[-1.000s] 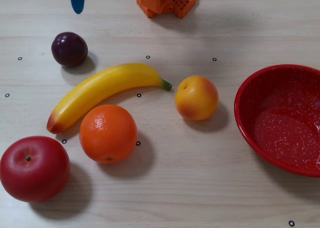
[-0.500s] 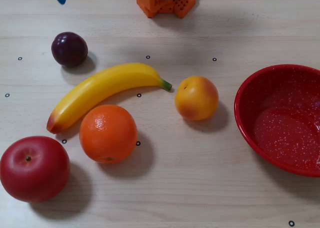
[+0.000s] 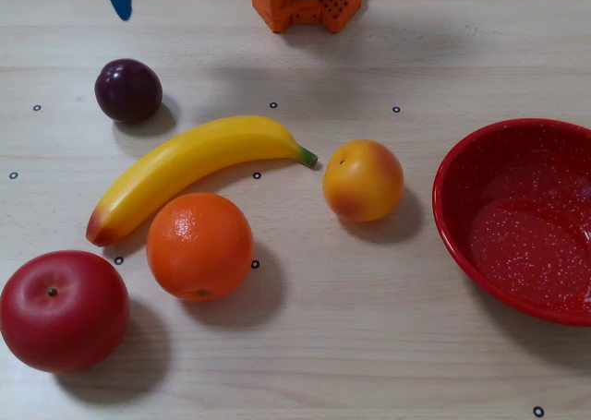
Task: Put plum in the red bowl.
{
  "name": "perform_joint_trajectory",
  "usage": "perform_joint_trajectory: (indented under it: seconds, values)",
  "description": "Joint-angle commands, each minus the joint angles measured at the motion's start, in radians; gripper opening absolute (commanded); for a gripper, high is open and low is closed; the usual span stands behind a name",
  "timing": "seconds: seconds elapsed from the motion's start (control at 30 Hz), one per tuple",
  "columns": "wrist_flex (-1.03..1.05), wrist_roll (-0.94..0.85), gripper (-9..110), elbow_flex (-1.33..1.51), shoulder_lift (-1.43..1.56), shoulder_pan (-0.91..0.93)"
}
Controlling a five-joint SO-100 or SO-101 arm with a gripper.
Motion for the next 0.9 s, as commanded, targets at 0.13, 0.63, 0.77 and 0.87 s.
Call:
perform_joint_trajectory:
  seconds: [0.13, 0.63, 0.77, 0.87]
  values:
    - [-0.094, -0.044, 35, 0.003, -0.003, 0.015]
    - [-0.184, -0.107, 43, -0.002, -0.137, 0.044]
    - [-0.218, -0.140, 45, 0.009, -0.147, 0.060]
    - [-0.227, -0.158, 45, 0.009, -0.160, 0.066]
